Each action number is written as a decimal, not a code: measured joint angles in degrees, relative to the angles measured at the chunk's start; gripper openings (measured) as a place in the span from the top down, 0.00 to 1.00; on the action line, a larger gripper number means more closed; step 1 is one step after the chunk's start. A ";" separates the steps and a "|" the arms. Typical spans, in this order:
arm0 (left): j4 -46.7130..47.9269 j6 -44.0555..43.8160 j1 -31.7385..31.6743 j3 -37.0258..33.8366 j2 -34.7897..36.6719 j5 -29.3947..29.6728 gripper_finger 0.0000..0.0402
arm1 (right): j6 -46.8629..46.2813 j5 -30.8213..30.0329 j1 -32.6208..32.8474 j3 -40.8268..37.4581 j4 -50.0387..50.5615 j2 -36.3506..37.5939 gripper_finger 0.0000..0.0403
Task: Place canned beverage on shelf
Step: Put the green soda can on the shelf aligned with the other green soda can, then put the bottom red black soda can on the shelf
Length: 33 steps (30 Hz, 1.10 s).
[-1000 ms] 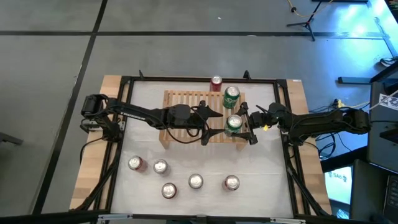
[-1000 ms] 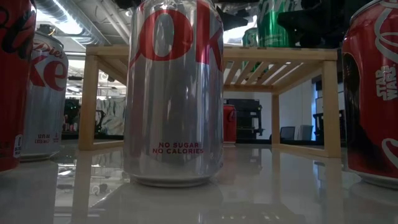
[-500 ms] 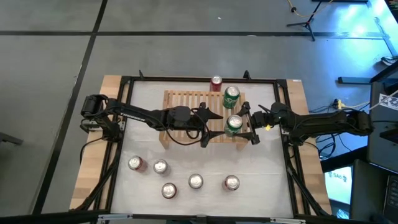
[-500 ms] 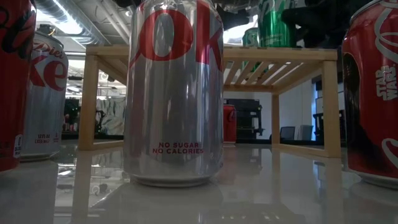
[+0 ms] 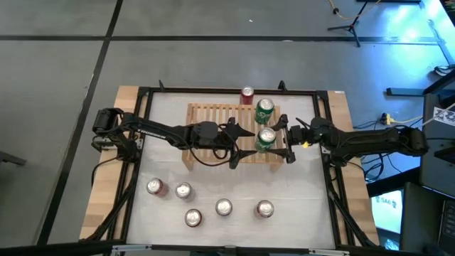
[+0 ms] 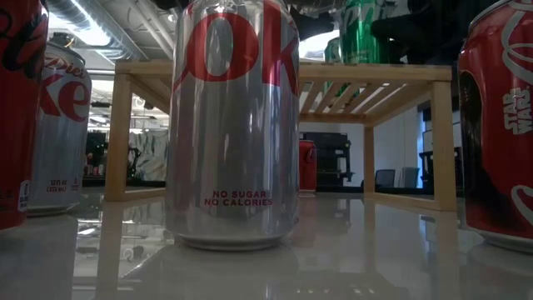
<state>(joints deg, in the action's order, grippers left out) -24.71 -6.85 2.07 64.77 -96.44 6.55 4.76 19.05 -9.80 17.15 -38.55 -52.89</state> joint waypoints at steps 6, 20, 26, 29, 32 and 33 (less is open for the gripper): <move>0.32 0.00 0.00 0.00 0.00 0.00 0.22 | 0.01 -0.01 0.01 -0.02 4.67 4.22 0.12; 2.35 -0.01 0.00 0.00 0.00 0.90 0.22 | 0.09 -0.51 0.02 0.00 19.03 16.33 0.12; 3.24 0.00 -0.05 0.00 0.42 0.90 0.22 | 0.17 -2.85 0.02 0.00 23.84 21.53 0.12; 4.68 0.00 -0.07 -0.07 1.40 0.90 0.22 | 0.20 -4.36 0.00 0.00 25.79 24.07 0.12; 8.14 0.00 -0.04 -0.07 3.60 1.20 0.22 | 0.25 -5.68 0.01 0.00 27.55 26.41 0.12; 9.80 -0.01 -0.04 -0.07 4.48 1.67 0.22 | 0.24 -6.03 0.02 0.00 27.87 27.15 0.12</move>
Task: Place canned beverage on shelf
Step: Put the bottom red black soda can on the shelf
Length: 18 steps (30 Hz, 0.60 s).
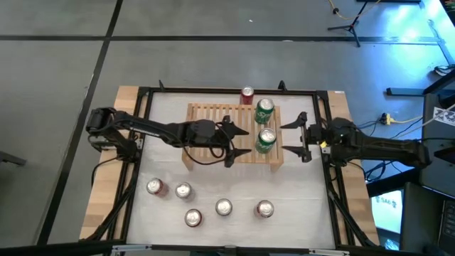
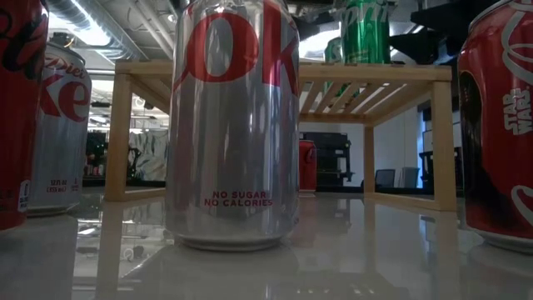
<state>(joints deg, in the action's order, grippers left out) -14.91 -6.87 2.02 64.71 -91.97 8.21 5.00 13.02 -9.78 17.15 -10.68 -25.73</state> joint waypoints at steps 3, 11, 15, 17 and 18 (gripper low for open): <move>6.05 -0.03 0.13 0.00 3.00 0.69 0.22 | 0.02 -0.15 0.00 0.00 1.31 2.16 0.12; 17.24 -0.54 3.83 0.02 10.06 4.32 0.22 | 0.02 -0.07 0.00 0.00 2.30 4.72 0.12; 20.95 -2.89 7.22 0.02 12.20 6.92 0.22 | 0.01 -0.08 0.00 0.00 2.55 4.65 0.12; 23.11 -4.86 9.13 0.02 12.74 7.50 0.22 | 0.00 -0.11 0.00 0.00 3.23 4.68 0.12; 23.61 -5.99 10.06 0.02 12.75 7.57 0.22 | 0.02 -0.11 0.00 0.00 3.52 4.65 0.12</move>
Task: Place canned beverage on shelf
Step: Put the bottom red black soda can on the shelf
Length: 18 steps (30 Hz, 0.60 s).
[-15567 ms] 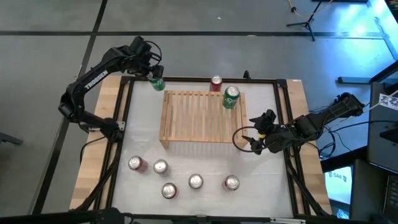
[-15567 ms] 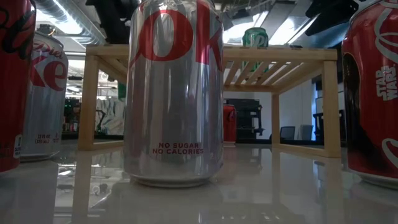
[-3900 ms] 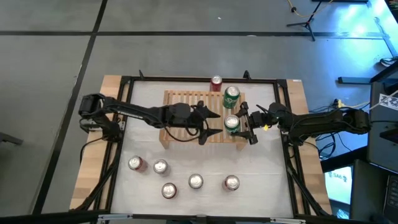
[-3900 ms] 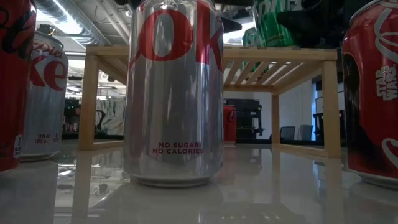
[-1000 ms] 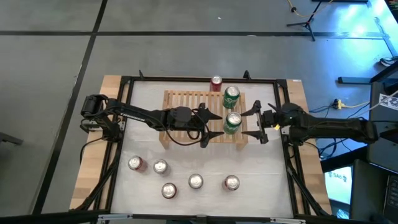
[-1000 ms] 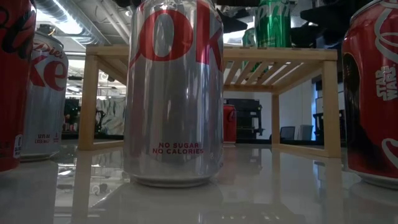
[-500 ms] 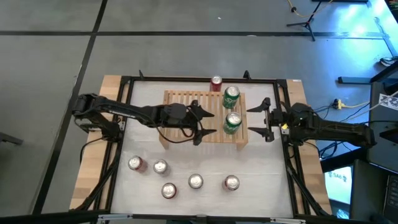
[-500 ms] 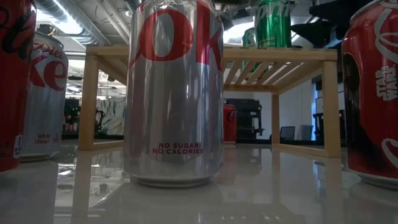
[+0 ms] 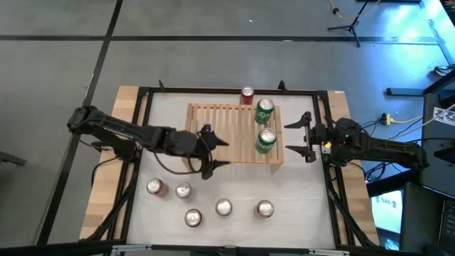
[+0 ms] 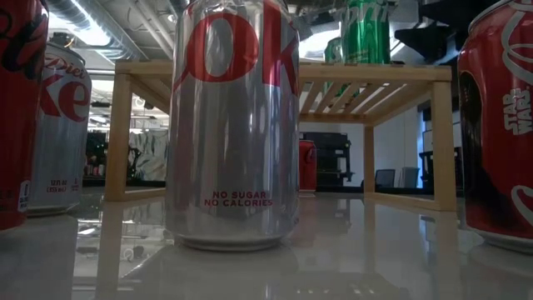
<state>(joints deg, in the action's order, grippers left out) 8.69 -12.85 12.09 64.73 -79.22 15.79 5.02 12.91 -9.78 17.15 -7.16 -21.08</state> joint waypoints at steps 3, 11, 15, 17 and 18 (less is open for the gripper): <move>0.75 -2.79 3.22 0.00 -0.11 0.10 0.22 | 0.00 0.00 0.00 0.00 0.42 -0.02 0.12; 2.99 -7.63 11.93 0.00 -0.28 3.96 0.22 | -0.02 -0.02 0.00 0.01 0.74 -0.02 0.12; 3.01 -7.80 16.78 0.00 -0.79 6.15 0.22 | -0.02 -0.02 0.00 0.02 1.42 -0.02 0.12; 3.31 -7.75 19.40 0.00 -1.47 6.87 0.22 | -0.02 -0.02 0.00 0.02 1.38 -0.02 0.12; 3.46 -7.85 20.64 0.00 -2.00 7.21 0.22 | -0.02 -0.02 0.00 0.02 1.36 -0.02 0.12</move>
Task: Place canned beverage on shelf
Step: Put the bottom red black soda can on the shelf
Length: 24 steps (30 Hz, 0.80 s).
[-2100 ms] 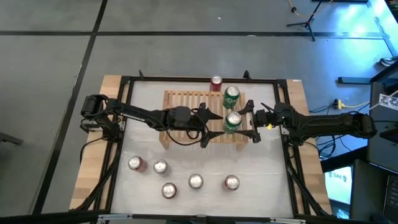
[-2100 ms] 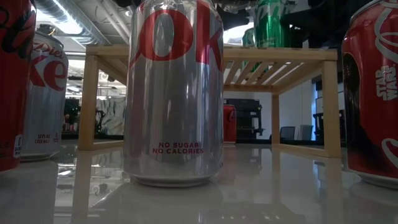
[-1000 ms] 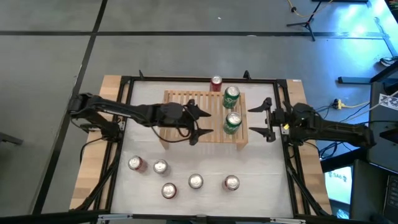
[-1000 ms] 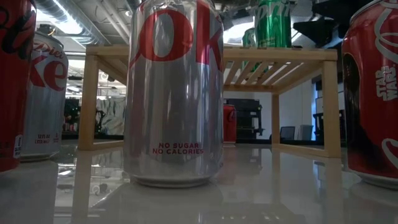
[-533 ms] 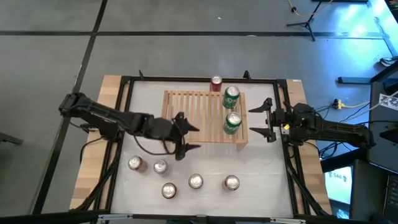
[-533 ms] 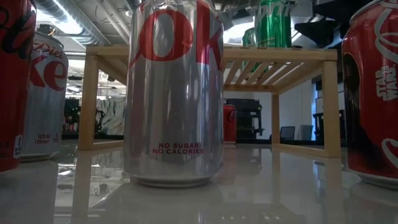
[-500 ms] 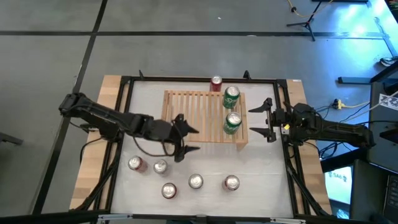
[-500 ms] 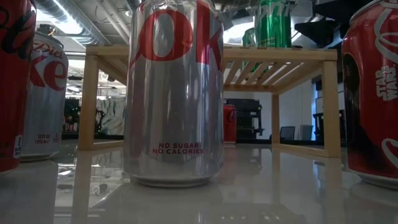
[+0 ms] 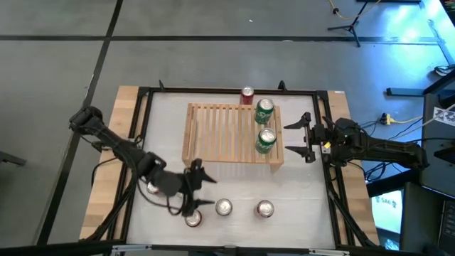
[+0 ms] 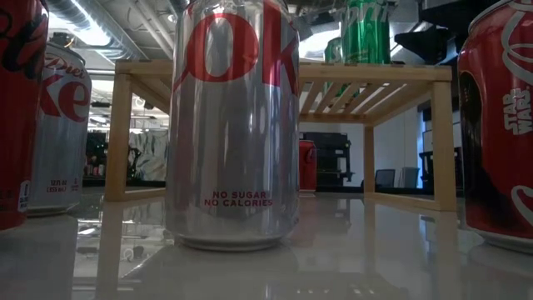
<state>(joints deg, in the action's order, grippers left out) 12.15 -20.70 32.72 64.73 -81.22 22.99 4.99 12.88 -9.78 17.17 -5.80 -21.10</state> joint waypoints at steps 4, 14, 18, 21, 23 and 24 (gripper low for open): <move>0.42 -4.56 4.65 0.00 -2.47 0.24 0.22 | 0.00 -0.01 0.00 0.00 -0.06 0.00 0.12; 8.26 -26.31 9.88 0.00 -4.73 0.24 0.22 | -0.31 -0.01 0.00 0.02 -0.09 0.00 0.12; 7.70 -27.26 9.80 0.02 -4.57 -1.51 0.22 | -0.30 -0.02 0.00 0.02 -0.07 0.00 0.12; 7.64 -27.24 9.89 0.02 -4.57 -2.80 0.22 | -0.28 -0.02 0.00 0.02 -0.09 0.00 0.12; 7.57 -27.25 9.86 0.02 -4.57 -2.93 0.22 | -0.27 -0.02 0.00 0.02 -0.09 0.00 0.12; 7.54 -27.27 9.79 0.02 -4.55 -2.92 0.22 | -0.26 -0.02 0.00 0.02 -0.09 0.00 0.12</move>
<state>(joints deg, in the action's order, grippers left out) 19.69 -47.97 42.52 64.75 -85.78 20.08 4.73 12.86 -9.78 17.19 -5.89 -21.10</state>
